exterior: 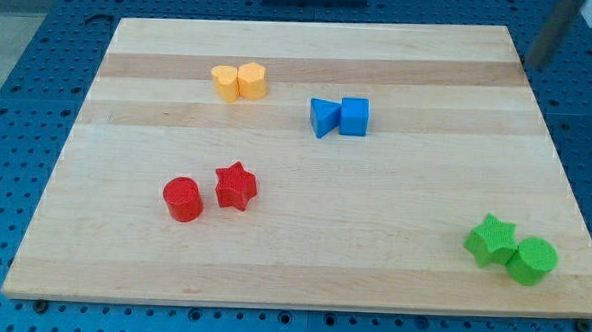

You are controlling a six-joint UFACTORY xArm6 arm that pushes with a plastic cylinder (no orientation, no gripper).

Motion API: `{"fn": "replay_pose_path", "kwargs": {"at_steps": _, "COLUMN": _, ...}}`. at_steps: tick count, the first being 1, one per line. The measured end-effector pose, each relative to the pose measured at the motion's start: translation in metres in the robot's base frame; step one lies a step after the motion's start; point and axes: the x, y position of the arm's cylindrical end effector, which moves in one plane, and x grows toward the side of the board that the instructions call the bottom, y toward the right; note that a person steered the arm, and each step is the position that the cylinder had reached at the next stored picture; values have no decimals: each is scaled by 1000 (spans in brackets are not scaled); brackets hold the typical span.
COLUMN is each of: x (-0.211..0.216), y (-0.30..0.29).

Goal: Separate the yellow heart from yellow hexagon

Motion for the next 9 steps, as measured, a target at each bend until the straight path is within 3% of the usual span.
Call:
{"fn": "replay_pose_path", "kwargs": {"at_steps": 3, "x": 8, "y": -302}}
{"fn": "replay_pose_path", "kwargs": {"at_steps": 5, "x": 28, "y": -453}}
{"fn": "replay_pose_path", "kwargs": {"at_steps": 6, "x": 51, "y": -442}}
{"fn": "replay_pose_path", "kwargs": {"at_steps": 7, "x": 26, "y": -423}}
{"fn": "replay_pose_path", "kwargs": {"at_steps": 9, "x": 26, "y": -401}}
